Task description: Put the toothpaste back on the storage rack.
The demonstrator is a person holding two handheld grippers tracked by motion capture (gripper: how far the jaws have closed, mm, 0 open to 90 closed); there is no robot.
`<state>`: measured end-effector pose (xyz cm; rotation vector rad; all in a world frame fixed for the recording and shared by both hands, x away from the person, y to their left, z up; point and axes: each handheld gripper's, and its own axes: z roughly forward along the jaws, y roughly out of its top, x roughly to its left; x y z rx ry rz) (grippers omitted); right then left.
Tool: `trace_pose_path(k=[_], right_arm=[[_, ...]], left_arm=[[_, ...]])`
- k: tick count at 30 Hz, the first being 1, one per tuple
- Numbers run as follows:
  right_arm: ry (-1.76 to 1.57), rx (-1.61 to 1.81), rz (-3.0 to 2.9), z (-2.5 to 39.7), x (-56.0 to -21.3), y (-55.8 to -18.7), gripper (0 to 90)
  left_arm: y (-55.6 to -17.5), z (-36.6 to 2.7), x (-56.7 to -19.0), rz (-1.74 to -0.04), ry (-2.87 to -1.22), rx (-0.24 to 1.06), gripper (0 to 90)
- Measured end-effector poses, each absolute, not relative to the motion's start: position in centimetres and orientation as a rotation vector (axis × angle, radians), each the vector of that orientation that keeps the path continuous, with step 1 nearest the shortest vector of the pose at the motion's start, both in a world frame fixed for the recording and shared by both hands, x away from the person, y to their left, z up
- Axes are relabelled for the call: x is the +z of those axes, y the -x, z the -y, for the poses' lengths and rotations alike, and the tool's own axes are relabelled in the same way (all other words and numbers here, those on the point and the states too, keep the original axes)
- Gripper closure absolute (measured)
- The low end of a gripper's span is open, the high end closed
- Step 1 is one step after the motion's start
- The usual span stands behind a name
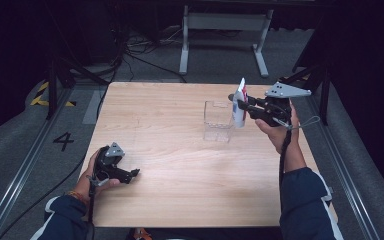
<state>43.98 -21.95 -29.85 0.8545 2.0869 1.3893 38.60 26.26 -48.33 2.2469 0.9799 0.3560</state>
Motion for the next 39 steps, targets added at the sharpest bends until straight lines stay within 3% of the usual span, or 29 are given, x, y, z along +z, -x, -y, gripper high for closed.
trace_pose_path(k=[39], right_arm=[[-0.943,1.322,-2.094,18.7,-34.0,-48.9,72.0]], left_arm=[[-38.7,-26.3,-48.3,-0.975,-2.246,0.362,0.2]])
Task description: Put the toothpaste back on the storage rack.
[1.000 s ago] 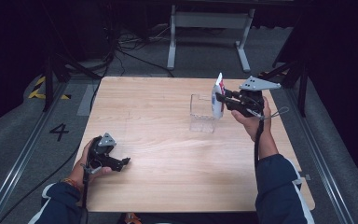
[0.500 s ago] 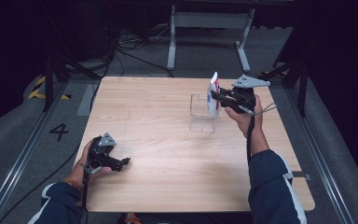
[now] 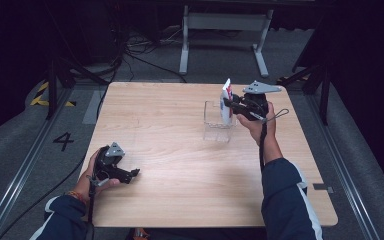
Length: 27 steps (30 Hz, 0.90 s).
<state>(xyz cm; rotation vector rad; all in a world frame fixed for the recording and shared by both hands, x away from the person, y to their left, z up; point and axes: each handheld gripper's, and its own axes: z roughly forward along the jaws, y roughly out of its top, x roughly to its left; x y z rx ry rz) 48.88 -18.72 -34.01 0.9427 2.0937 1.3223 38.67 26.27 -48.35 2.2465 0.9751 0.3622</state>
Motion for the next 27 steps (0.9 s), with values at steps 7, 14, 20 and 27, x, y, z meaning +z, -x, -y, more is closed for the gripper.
trace_pose_path(k=[7,14,20,27], right_arm=[[-0.957,1.309,-2.104,18.6,-35.0,-49.2,71.9],[-0.978,1.304,-2.101,19.0,-36.0,-49.3,71.9],[-0.991,1.304,-2.110,19.3,-36.7,-49.2,71.7],[-1.003,1.296,-2.123,19.6,-37.7,-49.2,71.7]], left_arm=[[-38.7,-26.3,-48.3,-0.975,-2.247,0.363,0.2],[-38.7,-26.3,-48.3,-0.975,-2.246,0.363,0.2],[-38.7,-26.3,-48.3,-0.975,-2.246,0.363,0.2],[-38.7,-26.3,-48.3,-0.975,-2.246,0.363,0.2]])
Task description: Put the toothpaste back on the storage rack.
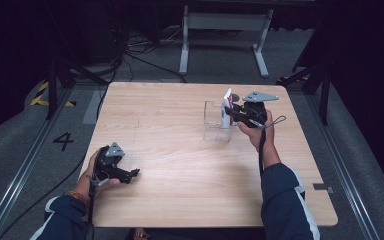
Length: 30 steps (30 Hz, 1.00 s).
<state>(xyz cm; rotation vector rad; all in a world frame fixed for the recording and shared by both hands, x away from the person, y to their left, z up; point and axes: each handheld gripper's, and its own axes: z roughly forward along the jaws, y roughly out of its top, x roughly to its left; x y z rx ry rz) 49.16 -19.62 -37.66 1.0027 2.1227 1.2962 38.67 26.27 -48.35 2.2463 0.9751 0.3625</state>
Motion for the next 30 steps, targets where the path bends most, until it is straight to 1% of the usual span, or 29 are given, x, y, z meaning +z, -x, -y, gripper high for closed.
trace_pose_path(k=[21,30], right_arm=[[-1.012,1.260,-2.179,19.7,-39.9,-48.8,71.0],[-1.019,1.220,-2.211,19.7,-40.2,-48.7,70.7]], left_arm=[[-38.7,-26.2,-48.4,-0.976,-2.245,0.356,0.2],[-38.7,-26.3,-48.4,-0.976,-2.245,0.356,0.2]])
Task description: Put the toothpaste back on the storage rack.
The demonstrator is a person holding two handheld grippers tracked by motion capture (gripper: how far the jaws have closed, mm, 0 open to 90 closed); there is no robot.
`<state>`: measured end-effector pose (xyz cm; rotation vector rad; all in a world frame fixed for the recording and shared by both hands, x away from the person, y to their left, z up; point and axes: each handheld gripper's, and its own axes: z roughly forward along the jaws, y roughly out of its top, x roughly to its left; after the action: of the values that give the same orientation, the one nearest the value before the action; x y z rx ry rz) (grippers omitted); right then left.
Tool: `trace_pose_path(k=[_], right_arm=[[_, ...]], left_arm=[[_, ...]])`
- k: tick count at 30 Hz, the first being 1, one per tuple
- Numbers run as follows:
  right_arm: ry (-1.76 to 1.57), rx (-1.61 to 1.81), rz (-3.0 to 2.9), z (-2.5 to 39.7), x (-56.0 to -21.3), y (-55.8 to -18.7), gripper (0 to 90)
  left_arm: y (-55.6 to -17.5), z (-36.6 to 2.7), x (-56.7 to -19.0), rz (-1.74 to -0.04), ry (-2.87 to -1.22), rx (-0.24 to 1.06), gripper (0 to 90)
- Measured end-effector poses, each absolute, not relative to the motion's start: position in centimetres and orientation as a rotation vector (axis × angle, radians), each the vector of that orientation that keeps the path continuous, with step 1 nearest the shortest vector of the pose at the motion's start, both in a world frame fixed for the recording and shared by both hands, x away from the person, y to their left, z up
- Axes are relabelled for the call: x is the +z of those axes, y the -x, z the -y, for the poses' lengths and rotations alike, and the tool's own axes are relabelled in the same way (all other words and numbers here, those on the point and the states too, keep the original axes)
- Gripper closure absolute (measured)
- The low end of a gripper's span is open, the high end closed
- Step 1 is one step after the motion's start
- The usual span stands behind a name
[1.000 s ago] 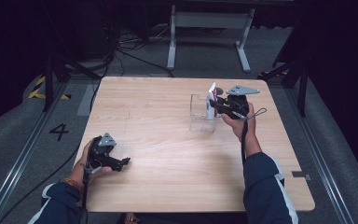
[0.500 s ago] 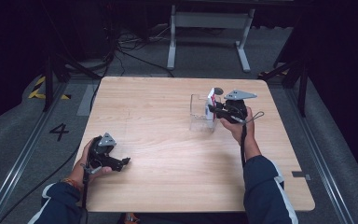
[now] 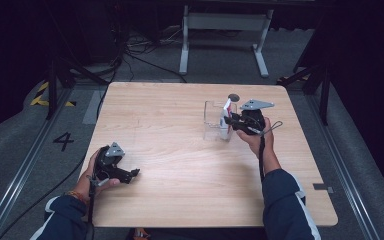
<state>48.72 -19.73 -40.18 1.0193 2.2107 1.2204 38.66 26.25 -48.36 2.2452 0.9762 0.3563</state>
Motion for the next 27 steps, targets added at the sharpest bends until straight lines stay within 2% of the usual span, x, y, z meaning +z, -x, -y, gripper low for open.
trace_pose_path(k=[13,27], right_arm=[[-1.040,1.243,-2.206,20.02,-40.37,-48.56,66.7],[-1.036,1.232,-2.177,20.30,-39.58,-47.77,55.8]], left_arm=[[-38.65,-26.25,-48.35,-0.978,-2.245,0.361,0.4],[-38.66,-26.27,-48.34,-0.976,-2.247,0.365,0.4]])
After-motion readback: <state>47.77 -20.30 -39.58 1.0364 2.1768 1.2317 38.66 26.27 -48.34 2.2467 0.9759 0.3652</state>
